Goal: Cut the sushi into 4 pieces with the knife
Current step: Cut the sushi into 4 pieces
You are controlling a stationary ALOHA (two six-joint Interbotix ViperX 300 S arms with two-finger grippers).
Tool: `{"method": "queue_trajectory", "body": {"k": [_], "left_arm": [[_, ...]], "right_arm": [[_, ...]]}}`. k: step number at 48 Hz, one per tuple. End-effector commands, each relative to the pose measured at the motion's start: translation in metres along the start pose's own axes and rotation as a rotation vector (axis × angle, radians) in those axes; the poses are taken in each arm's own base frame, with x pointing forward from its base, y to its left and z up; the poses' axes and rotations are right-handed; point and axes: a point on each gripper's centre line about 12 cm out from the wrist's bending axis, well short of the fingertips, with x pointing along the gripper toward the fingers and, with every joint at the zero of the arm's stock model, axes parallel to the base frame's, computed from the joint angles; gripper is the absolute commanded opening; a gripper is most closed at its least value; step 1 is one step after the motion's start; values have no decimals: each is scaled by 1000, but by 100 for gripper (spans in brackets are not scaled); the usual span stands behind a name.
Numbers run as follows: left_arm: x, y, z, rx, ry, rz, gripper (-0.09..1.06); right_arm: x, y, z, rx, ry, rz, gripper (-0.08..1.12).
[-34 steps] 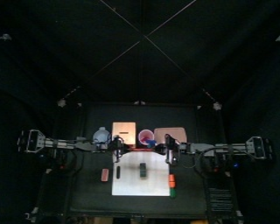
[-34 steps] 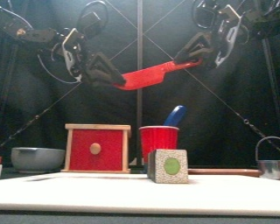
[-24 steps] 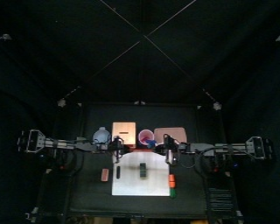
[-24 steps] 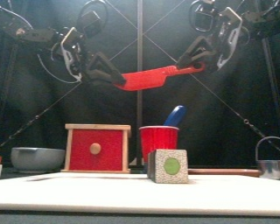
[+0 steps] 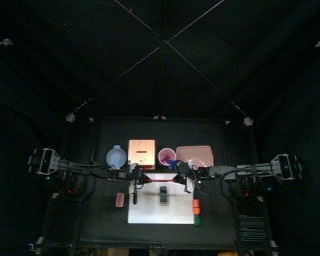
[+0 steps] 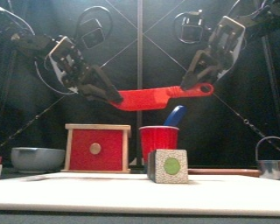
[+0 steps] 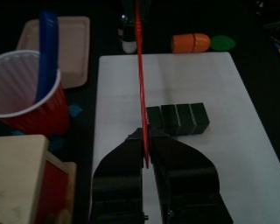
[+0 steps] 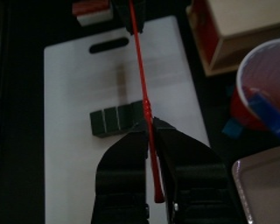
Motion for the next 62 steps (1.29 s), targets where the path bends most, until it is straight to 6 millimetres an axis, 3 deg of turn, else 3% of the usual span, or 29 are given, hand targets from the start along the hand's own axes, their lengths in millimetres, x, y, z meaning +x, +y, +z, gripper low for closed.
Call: {"method": "queue_trajectory", "body": {"k": [1,19,41,52,62], "left_arm": [[6,-6,6,5,-12,-14,40],[27,-19,-10,0,57,-39,40],[31,-25,-24,-24,115,-43,40],[33,-23,-26,-21,133,-40,40],[32,-23,-20,-20,115,-40,40]], "right_arm": [[2,2,2,1,22,5,34],[26,3,-6,-18,124,-5,34],[46,4,-14,-43,239,-13,34],[48,3,-11,-71,239,-23,34],[38,4,-3,-76,202,-20,34]]}}
